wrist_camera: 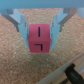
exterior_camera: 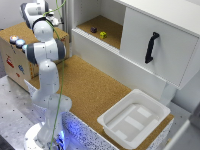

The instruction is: Place the pink object inside the left cabinet

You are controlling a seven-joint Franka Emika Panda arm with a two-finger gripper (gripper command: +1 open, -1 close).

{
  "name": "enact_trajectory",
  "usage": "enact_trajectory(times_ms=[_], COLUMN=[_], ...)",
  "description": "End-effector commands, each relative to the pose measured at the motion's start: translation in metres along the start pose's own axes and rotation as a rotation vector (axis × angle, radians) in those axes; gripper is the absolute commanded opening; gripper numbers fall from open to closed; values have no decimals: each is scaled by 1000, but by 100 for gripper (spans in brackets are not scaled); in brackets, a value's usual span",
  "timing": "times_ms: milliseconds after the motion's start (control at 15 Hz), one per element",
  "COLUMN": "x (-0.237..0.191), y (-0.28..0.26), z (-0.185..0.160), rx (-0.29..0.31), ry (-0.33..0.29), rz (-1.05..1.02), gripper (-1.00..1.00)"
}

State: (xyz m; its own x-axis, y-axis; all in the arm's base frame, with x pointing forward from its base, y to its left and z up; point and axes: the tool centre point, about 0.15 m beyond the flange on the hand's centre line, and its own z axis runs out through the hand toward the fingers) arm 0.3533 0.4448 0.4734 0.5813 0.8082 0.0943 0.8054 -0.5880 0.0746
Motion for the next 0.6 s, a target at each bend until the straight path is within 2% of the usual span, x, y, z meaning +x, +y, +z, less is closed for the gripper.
enact_trajectory(times_ms=[0,200,267,533], x=[-49,-64,-69,-87], y=[36,72,85,133], z=[6,13,15,21], rx=[35,26,46,43], ry=[60,26,16,11], rz=[209,410,477,751], gripper=[-100,-100,-100,-100])
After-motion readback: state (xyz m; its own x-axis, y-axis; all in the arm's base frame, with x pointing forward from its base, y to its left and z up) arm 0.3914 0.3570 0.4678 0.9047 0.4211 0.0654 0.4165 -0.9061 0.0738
